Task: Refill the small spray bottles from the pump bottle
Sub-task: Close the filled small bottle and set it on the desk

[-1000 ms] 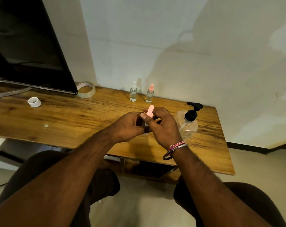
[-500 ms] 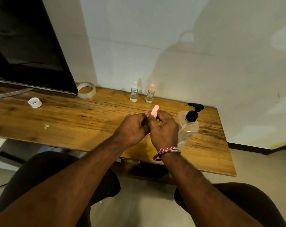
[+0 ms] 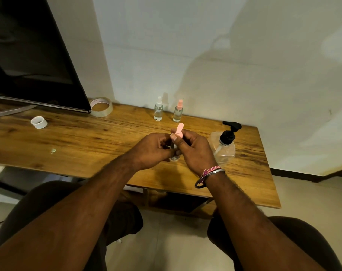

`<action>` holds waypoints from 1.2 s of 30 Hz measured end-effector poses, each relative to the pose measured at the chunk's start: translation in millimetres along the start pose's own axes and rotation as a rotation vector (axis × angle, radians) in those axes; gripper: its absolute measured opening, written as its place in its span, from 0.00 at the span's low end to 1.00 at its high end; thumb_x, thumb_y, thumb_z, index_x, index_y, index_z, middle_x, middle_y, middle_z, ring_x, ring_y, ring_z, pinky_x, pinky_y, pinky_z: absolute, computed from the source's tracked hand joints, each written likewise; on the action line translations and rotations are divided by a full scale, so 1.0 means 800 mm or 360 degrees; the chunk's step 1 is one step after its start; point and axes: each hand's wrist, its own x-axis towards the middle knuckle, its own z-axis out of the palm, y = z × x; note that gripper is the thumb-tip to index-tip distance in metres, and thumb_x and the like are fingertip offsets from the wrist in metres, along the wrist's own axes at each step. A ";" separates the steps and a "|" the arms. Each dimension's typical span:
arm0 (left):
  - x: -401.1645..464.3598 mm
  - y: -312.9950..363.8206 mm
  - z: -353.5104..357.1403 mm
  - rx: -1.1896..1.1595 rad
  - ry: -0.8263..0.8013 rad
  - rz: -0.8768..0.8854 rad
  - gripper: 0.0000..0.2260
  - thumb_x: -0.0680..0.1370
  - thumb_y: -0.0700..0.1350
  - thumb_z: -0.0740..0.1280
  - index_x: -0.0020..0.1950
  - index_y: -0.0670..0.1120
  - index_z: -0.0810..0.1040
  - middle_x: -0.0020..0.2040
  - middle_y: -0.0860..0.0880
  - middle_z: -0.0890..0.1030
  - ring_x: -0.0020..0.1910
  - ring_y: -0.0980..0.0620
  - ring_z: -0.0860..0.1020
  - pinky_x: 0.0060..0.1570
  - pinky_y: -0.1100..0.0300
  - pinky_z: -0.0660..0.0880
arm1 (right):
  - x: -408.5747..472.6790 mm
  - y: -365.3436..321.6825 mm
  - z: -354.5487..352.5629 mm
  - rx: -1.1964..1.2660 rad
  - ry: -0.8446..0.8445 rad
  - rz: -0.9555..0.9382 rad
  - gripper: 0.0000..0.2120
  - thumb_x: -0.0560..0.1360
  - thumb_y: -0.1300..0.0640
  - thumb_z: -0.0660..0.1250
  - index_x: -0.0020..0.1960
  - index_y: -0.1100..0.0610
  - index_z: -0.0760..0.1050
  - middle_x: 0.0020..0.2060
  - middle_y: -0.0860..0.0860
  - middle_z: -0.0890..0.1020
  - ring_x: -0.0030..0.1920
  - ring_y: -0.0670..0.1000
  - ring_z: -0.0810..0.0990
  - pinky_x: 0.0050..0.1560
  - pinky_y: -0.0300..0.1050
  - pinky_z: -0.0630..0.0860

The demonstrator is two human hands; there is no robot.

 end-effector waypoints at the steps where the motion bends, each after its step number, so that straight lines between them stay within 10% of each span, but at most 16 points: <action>1: 0.001 0.000 0.000 0.0012 0.0007 0.0001 0.13 0.78 0.44 0.77 0.62 0.50 0.85 0.51 0.51 0.88 0.51 0.52 0.87 0.53 0.48 0.86 | 0.000 0.001 0.001 -0.0040 0.0027 0.0001 0.05 0.80 0.49 0.70 0.52 0.47 0.84 0.46 0.45 0.87 0.46 0.44 0.84 0.46 0.45 0.83; 9: 0.006 -0.012 0.008 0.0103 0.0174 0.0048 0.07 0.78 0.43 0.76 0.56 0.49 0.86 0.47 0.50 0.88 0.49 0.48 0.87 0.54 0.42 0.84 | 0.001 0.013 0.012 -0.0287 0.0272 -0.0104 0.10 0.80 0.46 0.70 0.53 0.50 0.86 0.40 0.40 0.84 0.42 0.36 0.80 0.37 0.26 0.70; 14: 0.007 -0.010 0.014 0.0095 0.0247 0.0134 0.13 0.79 0.41 0.75 0.52 0.61 0.83 0.45 0.59 0.87 0.48 0.60 0.85 0.52 0.56 0.84 | 0.002 0.014 0.020 -0.0321 0.0413 -0.0161 0.12 0.79 0.46 0.70 0.56 0.52 0.85 0.46 0.45 0.86 0.44 0.38 0.81 0.39 0.24 0.70; 18: 0.007 -0.010 0.017 0.0106 0.0282 0.0185 0.11 0.80 0.40 0.74 0.58 0.55 0.85 0.45 0.62 0.86 0.47 0.65 0.84 0.45 0.69 0.79 | -0.002 0.015 0.028 -0.0391 0.0589 -0.0224 0.12 0.80 0.46 0.70 0.55 0.53 0.86 0.45 0.46 0.86 0.43 0.44 0.81 0.39 0.34 0.73; 25: 0.009 -0.008 0.026 0.0273 0.0328 0.0216 0.18 0.79 0.43 0.75 0.70 0.52 0.82 0.60 0.55 0.86 0.61 0.59 0.83 0.60 0.53 0.82 | 0.001 0.018 0.036 -0.0122 0.0670 -0.0044 0.11 0.79 0.47 0.71 0.57 0.50 0.84 0.46 0.44 0.85 0.47 0.42 0.82 0.45 0.42 0.80; 36: 0.020 -0.028 0.030 0.0160 0.0406 0.0051 0.25 0.77 0.36 0.74 0.72 0.55 0.80 0.61 0.59 0.85 0.63 0.60 0.81 0.64 0.58 0.80 | 0.015 0.040 0.051 -0.0341 0.0586 0.0108 0.13 0.77 0.48 0.72 0.61 0.50 0.82 0.50 0.43 0.85 0.50 0.44 0.82 0.49 0.42 0.80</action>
